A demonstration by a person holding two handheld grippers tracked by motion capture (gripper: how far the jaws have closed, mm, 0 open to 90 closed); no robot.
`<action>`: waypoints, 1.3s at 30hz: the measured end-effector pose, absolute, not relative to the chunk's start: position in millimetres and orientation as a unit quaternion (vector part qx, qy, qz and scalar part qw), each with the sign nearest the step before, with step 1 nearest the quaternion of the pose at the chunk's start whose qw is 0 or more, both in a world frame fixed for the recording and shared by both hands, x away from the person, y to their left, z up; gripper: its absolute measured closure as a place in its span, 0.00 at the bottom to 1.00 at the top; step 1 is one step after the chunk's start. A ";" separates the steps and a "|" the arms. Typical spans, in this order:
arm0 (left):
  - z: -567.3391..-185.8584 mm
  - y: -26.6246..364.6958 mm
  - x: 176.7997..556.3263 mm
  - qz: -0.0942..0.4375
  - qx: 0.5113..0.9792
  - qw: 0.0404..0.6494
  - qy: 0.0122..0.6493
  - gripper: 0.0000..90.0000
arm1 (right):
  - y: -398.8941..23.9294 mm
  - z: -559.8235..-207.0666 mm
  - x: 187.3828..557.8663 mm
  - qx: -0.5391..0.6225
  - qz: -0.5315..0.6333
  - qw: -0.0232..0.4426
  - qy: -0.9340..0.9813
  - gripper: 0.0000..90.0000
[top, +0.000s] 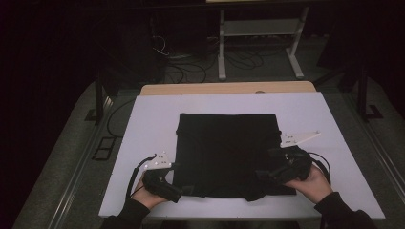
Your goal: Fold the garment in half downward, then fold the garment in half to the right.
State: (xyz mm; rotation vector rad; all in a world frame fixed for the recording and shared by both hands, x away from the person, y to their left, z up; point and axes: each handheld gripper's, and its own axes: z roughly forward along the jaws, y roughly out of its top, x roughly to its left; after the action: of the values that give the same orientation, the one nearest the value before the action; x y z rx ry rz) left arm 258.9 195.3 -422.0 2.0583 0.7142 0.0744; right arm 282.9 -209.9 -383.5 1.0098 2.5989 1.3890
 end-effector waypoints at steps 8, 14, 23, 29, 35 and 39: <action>-421.9 202.0 256.7 0.039 0.832 0.469 0.295 0.00 | -192.3 -368.4 301.9 0.307 0.461 0.024 0.832 0.00; -420.1 207.1 254.0 0.046 0.828 0.474 0.296 0.00 | -180.8 -363.5 312.5 0.297 0.458 0.034 0.837 0.00; -419.6 213.0 251.3 0.059 0.827 0.473 0.298 0.00 | -171.0 -353.6 327.9 0.293 0.456 0.038 0.840 0.00; -419.9 218.3 250.7 0.066 0.827 0.471 0.301 0.00 | -162.5 -348.4 337.3 0.287 0.453 0.043 0.843 0.00; -421.0 226.7 251.0 0.075 0.827 0.464 0.308 0.00 | -153.2 -344.7 346.8 0.283 0.448 0.045 0.847 0.00; -422.9 231.2 250.7 0.080 0.829 0.456 0.313 0.00 | -146.1 -341.9 353.9 0.281 0.444 0.047 0.850 0.00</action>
State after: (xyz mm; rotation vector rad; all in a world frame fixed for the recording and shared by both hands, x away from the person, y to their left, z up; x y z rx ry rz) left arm 250.7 231.2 -422.9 2.0458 0.7723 0.1971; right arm 353.9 -146.1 -341.9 0.8563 2.5923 1.3554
